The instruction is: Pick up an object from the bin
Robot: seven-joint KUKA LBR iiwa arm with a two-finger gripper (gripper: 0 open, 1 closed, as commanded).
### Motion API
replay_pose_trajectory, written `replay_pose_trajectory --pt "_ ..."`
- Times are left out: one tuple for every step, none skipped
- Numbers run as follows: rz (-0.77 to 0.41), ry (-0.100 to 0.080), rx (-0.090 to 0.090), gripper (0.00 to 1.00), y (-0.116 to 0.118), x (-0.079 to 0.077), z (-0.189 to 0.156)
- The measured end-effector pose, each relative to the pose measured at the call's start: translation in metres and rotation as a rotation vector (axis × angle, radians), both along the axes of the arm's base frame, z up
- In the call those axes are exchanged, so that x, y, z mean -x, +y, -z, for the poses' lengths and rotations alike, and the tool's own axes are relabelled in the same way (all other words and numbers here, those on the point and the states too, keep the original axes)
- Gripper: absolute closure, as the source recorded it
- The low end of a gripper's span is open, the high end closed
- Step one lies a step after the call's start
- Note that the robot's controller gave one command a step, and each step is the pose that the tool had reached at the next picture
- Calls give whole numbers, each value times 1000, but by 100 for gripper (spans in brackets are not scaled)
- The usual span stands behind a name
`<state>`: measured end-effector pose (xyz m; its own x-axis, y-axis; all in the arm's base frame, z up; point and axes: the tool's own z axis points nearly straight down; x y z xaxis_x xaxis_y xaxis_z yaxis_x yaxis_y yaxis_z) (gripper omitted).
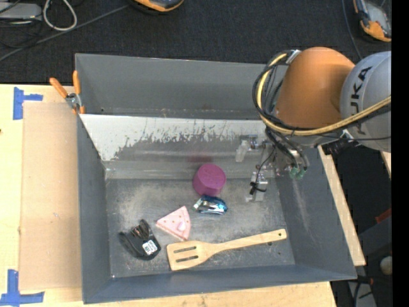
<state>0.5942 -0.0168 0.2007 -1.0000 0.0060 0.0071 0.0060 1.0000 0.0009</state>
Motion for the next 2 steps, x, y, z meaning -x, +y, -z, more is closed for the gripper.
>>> replay_pose_trajectory --pt "0 -7 0 0 0 -2 -4" --pt "-113 -7 0 0 -13 37 51"
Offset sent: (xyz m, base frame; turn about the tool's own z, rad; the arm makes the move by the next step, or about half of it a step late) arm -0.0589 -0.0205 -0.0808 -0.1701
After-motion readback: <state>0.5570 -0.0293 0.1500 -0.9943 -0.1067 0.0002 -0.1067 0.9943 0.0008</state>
